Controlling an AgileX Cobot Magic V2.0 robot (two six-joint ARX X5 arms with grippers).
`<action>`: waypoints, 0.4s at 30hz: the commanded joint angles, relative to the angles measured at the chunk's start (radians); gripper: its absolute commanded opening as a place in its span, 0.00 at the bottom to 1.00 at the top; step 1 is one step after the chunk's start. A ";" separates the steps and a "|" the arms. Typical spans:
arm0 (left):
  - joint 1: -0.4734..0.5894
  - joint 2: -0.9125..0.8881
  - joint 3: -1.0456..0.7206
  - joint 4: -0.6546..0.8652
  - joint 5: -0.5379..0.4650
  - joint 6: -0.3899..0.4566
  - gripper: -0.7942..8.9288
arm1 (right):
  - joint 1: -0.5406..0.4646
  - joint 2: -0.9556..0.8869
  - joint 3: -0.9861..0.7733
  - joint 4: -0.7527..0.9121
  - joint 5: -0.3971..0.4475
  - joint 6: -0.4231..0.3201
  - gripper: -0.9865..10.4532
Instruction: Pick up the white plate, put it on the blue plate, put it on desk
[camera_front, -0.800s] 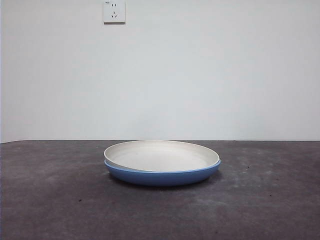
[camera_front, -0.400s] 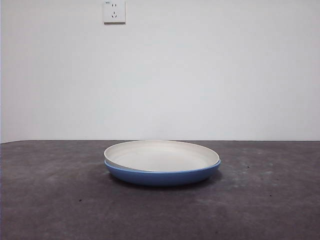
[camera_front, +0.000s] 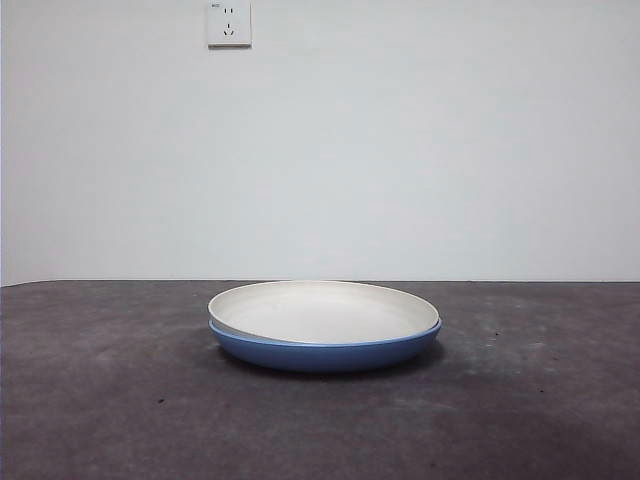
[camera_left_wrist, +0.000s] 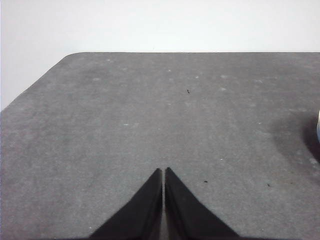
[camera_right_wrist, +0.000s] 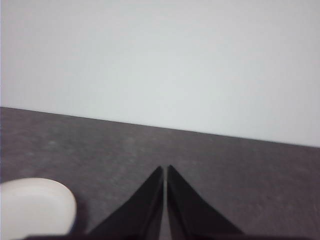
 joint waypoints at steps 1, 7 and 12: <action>0.003 -0.002 -0.021 -0.007 -0.004 -0.004 0.09 | -0.002 -0.043 -0.079 0.043 0.035 0.029 0.09; 0.003 -0.002 -0.021 -0.007 -0.004 -0.004 0.09 | 0.001 -0.137 -0.256 0.127 0.055 0.087 0.09; 0.003 -0.002 -0.021 -0.007 -0.004 -0.005 0.09 | 0.005 -0.191 -0.362 0.161 0.058 0.122 0.09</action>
